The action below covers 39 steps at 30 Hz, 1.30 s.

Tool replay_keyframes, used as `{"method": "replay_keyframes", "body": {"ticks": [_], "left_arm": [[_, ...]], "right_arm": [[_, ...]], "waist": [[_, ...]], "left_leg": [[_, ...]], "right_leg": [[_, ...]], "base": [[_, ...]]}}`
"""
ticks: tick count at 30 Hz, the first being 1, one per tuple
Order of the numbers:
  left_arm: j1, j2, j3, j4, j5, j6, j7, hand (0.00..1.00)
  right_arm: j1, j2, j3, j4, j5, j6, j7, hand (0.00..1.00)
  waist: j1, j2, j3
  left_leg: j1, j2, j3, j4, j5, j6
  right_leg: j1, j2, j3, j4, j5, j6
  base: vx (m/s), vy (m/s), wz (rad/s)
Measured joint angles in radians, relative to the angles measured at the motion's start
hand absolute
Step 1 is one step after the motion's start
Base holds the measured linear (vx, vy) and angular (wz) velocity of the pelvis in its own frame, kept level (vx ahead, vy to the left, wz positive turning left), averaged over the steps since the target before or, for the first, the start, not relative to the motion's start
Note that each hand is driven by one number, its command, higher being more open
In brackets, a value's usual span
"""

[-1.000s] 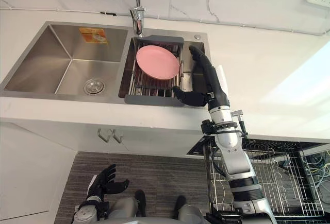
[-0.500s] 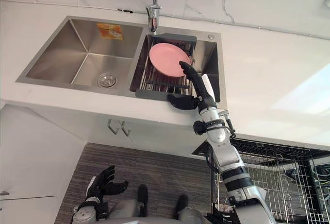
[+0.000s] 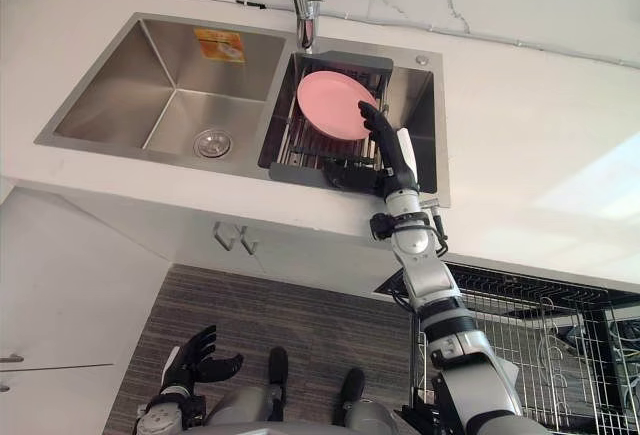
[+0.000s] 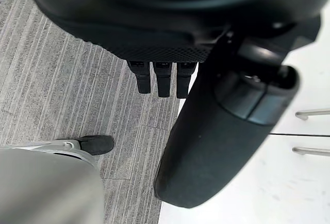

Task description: Walk over to the sink, pick up the cup, carry it to the dishwasher, place the cup inside the dishwasher, then close the dishwasher door

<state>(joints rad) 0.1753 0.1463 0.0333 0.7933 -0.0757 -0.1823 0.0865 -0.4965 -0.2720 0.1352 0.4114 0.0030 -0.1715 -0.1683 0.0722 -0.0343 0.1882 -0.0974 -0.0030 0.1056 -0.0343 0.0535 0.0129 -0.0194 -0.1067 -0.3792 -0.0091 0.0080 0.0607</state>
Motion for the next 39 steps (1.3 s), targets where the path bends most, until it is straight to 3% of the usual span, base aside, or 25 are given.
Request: {"method": "replay_keyframes", "body": {"ticks": [7,13,29,37,38,39], "left_arm": [[0.001,0.0,0.001,0.0,0.0,0.0,0.001,0.9],[-0.01,0.003,0.001,-0.002,-0.002,0.0,0.003,0.9],[-0.056,0.007,-0.002,0.01,-0.007,-0.002,0.052,0.9],[-0.117,0.007,-0.022,0.044,-0.044,0.0,0.098,0.9],[-0.123,0.007,-0.023,0.043,-0.047,0.0,0.106,0.9],[-0.131,0.007,-0.025,0.043,-0.051,0.0,0.111,0.9]], "right_arm": [[-0.082,0.005,-0.022,0.072,0.004,0.013,-0.032,0.9],[-0.187,0.002,-0.026,0.113,-0.017,0.041,-0.054,0.9],[-0.459,0.045,0.004,0.328,-0.21,0.131,-0.059,0.9],[-0.678,0.079,-0.193,0.562,-0.299,0.223,-0.179,0.9],[-0.699,0.082,-0.21,0.588,-0.307,0.237,-0.187,0.3],[-0.718,0.082,-0.216,0.609,-0.314,0.245,-0.19,0.3]], "waist": [[0.011,0.003,0.01],[0.031,0.002,0.055],[0.071,-0.003,0.118],[0.106,-0.008,0.147],[0.107,-0.009,0.15],[0.106,-0.01,0.154]], "left_leg": [[0.0,-0.001,-0.007,-0.02,0.012,-0.002],[-0.019,0.004,-0.011,-0.019,0.015,-0.001],[-0.096,0.022,-0.03,0.09,-0.018,-0.003],[-0.133,0.028,-0.04,0.107,-0.01,-0.006],[-0.134,0.027,-0.043,0.107,-0.01,-0.006],[-0.135,0.027,-0.043,0.107,-0.01,-0.006]], "right_leg": [[-0.003,0.002,-0.008,-0.006,0.0,0.0],[-0.018,0.002,-0.012,-0.005,0.001,-0.003],[-0.046,0.011,-0.024,0.02,0.003,-0.02],[-0.069,0.018,-0.032,0.019,0.009,-0.029],[-0.069,0.018,-0.033,0.019,0.009,-0.029],[-0.069,0.018,-0.034,0.019,0.009,-0.029]], "base": [[0.01,0.004,0.02],[0.0,0.001,0.01],[-0.01,0.007,0.03],[0.01,0.0,0.03],[0.04,0.01,0.03],[0.03,0.01,0.03]]}}
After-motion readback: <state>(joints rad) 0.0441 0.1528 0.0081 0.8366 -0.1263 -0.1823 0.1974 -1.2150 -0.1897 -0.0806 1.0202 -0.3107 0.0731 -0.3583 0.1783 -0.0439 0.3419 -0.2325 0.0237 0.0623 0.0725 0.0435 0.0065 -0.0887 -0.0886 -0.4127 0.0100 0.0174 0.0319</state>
